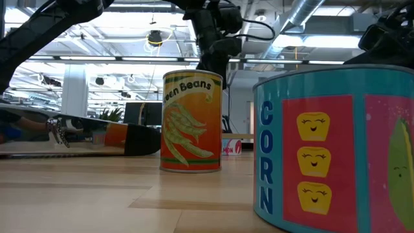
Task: Pick and place cans onto a shelf
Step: Put the canned pears on the shelf
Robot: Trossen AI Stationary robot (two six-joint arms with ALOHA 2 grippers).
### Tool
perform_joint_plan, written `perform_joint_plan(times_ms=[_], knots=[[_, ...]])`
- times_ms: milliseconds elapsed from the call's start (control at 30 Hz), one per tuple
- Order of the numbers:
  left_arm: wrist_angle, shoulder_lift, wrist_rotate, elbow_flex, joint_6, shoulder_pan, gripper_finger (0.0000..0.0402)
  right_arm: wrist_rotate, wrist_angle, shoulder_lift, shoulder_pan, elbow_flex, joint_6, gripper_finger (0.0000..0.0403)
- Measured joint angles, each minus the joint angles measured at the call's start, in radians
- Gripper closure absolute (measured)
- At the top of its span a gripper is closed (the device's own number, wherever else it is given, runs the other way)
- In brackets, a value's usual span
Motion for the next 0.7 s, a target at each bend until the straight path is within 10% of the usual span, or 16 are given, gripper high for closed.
perform_joint_plan(times_ms=[700], knots=[[0.083, 0.0, 0.013, -0.138, -0.015, 0.012, 0.034, 0.0, 0.003, 0.0, 0.0, 0.0, 0.001, 0.0321]])
